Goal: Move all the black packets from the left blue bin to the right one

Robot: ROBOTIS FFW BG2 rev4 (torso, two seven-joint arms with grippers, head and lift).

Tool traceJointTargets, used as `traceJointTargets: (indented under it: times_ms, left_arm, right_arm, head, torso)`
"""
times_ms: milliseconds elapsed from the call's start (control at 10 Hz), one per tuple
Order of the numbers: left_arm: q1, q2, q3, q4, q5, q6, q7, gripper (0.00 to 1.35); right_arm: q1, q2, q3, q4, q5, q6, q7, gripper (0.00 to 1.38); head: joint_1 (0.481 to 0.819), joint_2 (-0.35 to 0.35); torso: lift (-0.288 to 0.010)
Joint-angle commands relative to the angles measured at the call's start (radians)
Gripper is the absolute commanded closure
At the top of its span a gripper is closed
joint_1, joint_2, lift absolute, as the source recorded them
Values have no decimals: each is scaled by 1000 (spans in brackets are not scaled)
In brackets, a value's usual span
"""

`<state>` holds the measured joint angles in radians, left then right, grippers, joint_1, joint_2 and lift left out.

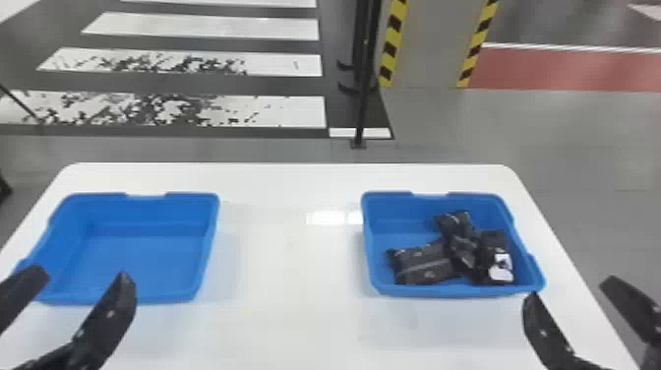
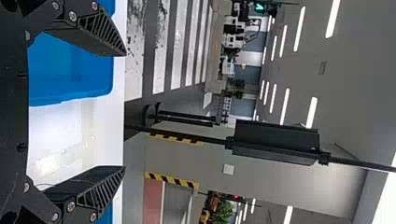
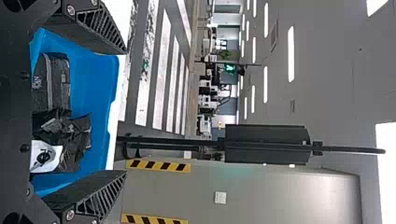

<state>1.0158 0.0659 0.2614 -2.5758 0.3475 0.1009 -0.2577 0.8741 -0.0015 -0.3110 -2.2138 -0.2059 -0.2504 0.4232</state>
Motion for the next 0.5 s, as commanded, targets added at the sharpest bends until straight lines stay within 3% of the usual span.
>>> traceJointTargets:
  times_ms: [0, 400]
  left_arm:
    - [-2, 0, -2, 0, -3, 5, 0, 185]
    - [-5, -6, 0, -2, -16, 7, 1, 185]
  right_arm:
    - [0, 2, 0, -1, 6, 0, 0, 114]
    - [2, 2, 0, -1, 8, 0, 0, 114]
  head:
    - [695, -66]
    - [695, -63]
  torso:
    - [-121]
    - [-121]
